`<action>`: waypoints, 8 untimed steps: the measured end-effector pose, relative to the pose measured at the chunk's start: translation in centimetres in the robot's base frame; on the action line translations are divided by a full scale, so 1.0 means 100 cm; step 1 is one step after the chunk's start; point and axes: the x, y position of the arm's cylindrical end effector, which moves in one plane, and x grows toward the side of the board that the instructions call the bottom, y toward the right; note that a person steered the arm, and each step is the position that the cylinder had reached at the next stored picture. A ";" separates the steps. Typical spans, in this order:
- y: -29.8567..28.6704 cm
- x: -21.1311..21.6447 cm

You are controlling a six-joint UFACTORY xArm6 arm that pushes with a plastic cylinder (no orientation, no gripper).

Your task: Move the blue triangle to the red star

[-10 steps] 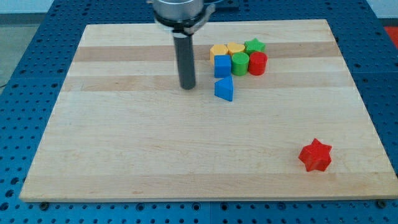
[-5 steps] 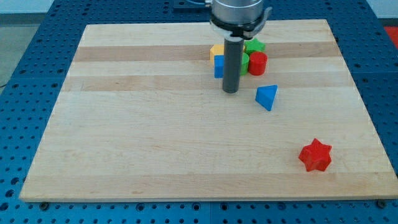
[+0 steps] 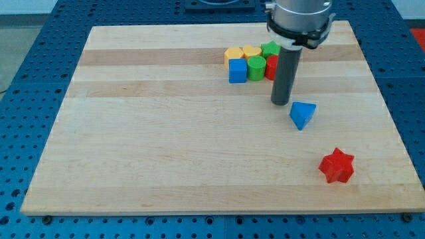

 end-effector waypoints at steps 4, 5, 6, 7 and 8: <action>0.010 0.029; -0.018 0.043; -0.016 0.073; 0.019 0.086; 0.036 0.089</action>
